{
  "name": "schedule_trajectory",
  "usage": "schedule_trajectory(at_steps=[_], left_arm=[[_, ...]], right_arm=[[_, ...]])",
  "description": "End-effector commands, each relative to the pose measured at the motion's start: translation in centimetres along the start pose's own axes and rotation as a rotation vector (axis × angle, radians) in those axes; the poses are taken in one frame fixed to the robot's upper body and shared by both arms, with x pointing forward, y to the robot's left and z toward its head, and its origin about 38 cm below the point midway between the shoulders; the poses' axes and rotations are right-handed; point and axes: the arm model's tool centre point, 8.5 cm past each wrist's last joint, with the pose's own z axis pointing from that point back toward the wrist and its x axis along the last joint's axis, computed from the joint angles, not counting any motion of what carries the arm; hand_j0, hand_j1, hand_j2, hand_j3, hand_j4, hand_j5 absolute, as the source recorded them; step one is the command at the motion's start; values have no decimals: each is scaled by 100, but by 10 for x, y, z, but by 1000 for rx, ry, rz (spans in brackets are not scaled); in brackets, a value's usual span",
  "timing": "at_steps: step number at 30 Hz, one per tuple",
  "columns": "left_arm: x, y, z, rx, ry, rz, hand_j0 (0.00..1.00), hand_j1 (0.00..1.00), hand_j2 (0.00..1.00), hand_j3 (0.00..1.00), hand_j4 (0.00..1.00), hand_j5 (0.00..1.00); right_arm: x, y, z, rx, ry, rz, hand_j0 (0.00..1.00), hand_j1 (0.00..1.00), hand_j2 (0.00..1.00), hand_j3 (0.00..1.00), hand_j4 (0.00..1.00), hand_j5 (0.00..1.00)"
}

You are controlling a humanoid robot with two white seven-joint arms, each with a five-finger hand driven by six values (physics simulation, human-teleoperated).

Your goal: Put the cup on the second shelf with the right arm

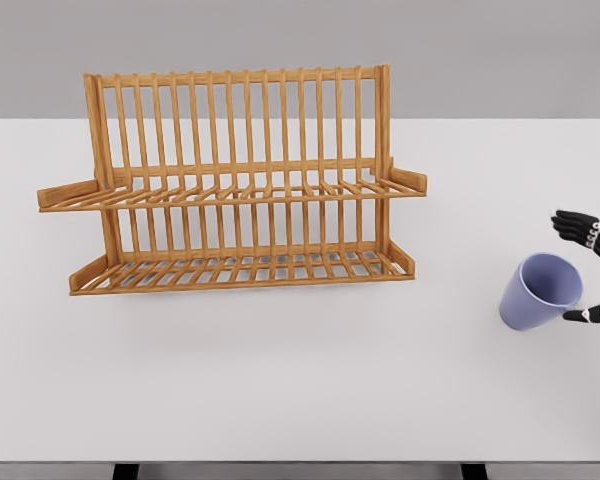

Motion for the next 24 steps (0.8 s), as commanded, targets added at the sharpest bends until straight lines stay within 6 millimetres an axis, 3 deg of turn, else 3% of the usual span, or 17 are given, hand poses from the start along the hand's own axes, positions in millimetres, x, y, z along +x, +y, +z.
schedule_trajectory(at_steps=[1, 24], left_arm=[[0, 0, 0, -1, 0, 0, 100, 100, 100, 100, 100, 100], [0, 0, 0, -1, 0, 0, 100, 100, 100, 100, 100, 100]], right_arm=[[-8, -2, 4, -19, 16, -18, 100, 100, 100, 100, 100, 100], [-42, 17, 14, -57, 51, -85, 100, 100, 100, 100, 100, 100]])
